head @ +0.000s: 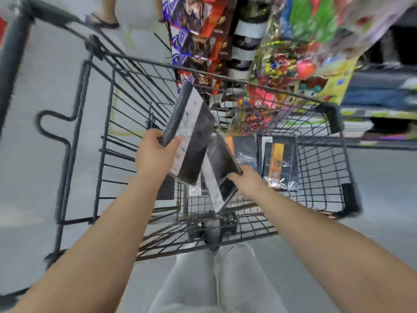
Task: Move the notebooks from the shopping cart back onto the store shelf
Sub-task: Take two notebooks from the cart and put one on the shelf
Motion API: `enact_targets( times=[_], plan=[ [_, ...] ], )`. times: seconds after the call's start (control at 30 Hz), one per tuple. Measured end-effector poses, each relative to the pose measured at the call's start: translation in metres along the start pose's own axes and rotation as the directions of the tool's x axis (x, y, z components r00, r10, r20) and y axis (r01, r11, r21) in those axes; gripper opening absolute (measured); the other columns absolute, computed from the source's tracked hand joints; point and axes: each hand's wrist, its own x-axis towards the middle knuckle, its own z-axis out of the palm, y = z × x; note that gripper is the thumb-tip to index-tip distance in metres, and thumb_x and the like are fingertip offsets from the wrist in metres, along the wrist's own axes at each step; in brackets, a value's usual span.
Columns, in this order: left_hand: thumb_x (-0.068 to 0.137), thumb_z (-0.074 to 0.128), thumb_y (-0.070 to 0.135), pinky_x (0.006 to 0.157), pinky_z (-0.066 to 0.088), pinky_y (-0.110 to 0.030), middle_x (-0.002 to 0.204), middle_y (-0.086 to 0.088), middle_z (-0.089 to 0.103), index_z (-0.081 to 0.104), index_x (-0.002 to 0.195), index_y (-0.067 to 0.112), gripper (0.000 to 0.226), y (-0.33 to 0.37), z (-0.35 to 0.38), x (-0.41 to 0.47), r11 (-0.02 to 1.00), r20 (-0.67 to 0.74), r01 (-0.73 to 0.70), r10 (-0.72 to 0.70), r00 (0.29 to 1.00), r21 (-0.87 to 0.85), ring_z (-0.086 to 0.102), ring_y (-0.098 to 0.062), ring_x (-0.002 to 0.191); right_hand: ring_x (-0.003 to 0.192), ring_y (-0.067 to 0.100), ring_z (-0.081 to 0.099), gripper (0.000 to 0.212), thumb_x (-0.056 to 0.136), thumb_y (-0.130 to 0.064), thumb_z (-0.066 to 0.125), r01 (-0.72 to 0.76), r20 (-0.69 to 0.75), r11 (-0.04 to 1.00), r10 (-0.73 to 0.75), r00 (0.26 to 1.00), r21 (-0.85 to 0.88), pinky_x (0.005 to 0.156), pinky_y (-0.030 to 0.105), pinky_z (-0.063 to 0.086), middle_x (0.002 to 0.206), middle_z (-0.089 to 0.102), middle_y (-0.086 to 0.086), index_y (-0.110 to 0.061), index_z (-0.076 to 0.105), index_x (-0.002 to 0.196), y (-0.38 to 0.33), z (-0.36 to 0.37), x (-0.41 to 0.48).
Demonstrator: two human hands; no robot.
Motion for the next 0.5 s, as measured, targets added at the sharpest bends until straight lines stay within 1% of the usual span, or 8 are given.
enact_targets(
  times=[0.1,0.2,0.27,0.3,0.33,0.4,0.43,0.5],
  plan=[
    [0.085,0.064,0.048,0.077,0.043,-0.034,0.093,0.005,0.056,0.052,0.103,0.016,0.039,0.022,-0.009,-0.015,0.995,0.028,-0.003,0.006,1.0,-0.097,0.055,-0.021,0.084,0.078,0.026,0.056,0.029,0.093,-0.034,0.053,-0.018,-0.093,0.999,0.022,0.995,0.039,0.065,0.032,0.043,0.081,0.057,0.004,-0.013,0.053,0.112,0.013,-0.038,-0.038],
    [0.078,0.068,0.051,0.062,0.049,-0.029,0.092,0.0,0.066,0.059,0.099,0.009,0.048,0.05,-0.006,-0.027,0.971,0.055,-0.028,0.042,0.998,-0.238,0.06,-0.013,0.064,0.087,0.026,0.059,0.035,0.092,-0.037,0.054,-0.015,-0.202,0.985,0.05,0.978,0.17,0.07,0.034,0.049,0.093,0.061,0.007,-0.013,0.053,0.117,0.03,-0.074,-0.071],
    [0.081,0.069,0.045,0.054,0.041,-0.026,0.079,0.0,0.061,0.059,0.084,0.014,0.033,0.073,0.002,-0.04,0.965,0.086,-0.059,0.083,0.993,-0.257,0.054,-0.01,0.057,0.085,0.023,0.058,0.04,0.092,-0.037,0.055,0.001,-0.263,0.97,0.065,0.963,0.243,0.072,0.032,0.046,0.097,0.062,0.007,-0.011,0.053,0.121,0.044,-0.099,-0.089],
    [0.082,0.07,0.042,0.055,0.042,-0.026,0.073,0.0,0.059,0.058,0.077,0.016,0.028,0.084,0.009,-0.047,0.959,0.096,-0.079,0.109,0.989,-0.273,0.055,-0.014,0.058,0.088,0.022,0.057,0.046,0.093,-0.038,0.054,0.002,-0.29,0.962,0.081,0.954,0.275,0.074,0.032,0.044,0.101,0.061,0.008,-0.009,0.05,0.128,0.051,-0.111,-0.096],
    [0.081,0.071,0.04,0.059,0.044,-0.03,0.07,0.0,0.059,0.059,0.074,0.018,0.026,0.094,0.017,-0.054,0.952,0.116,-0.084,0.123,0.986,-0.295,0.058,-0.019,0.061,0.101,0.024,0.056,0.055,0.093,-0.039,0.054,-0.002,-0.316,0.953,0.102,0.943,0.303,0.084,0.033,0.044,0.115,0.058,0.01,-0.008,0.043,0.137,0.059,-0.125,-0.104],
    [0.078,0.073,0.041,0.064,0.051,-0.038,0.072,-0.004,0.065,0.061,0.075,0.018,0.027,0.115,0.036,-0.068,0.94,0.144,-0.09,0.143,0.979,-0.329,0.063,-0.025,0.068,0.134,0.027,0.039,0.068,0.094,-0.04,0.053,0.026,-0.351,0.932,0.11,0.93,0.361,0.106,0.037,0.033,0.149,0.037,0.011,-0.007,0.027,0.147,0.077,-0.151,-0.119],
    [0.077,0.073,0.043,0.064,0.051,-0.04,0.074,-0.005,0.067,0.062,0.076,0.017,0.028,0.126,0.048,-0.075,0.935,0.155,-0.094,0.155,0.976,-0.341,0.064,-0.026,0.068,0.138,0.027,0.034,0.068,0.094,-0.038,0.053,0.052,-0.37,0.921,0.104,0.923,0.387,0.108,0.037,0.03,0.153,0.031,0.011,-0.005,0.026,0.147,0.087,-0.166,-0.126],
    [0.075,0.073,0.046,0.064,0.05,-0.04,0.076,-0.005,0.065,0.062,0.077,0.016,0.032,0.146,0.074,-0.089,0.937,0.164,-0.1,0.163,0.973,-0.335,0.062,-0.025,0.07,0.131,0.031,0.042,0.058,0.095,-0.031,0.054,0.095,-0.414,0.903,0.098,0.905,0.419,0.103,0.036,0.035,0.147,0.039,0.018,0.001,0.036,0.14,0.108,-0.195,-0.142]
  ],
)
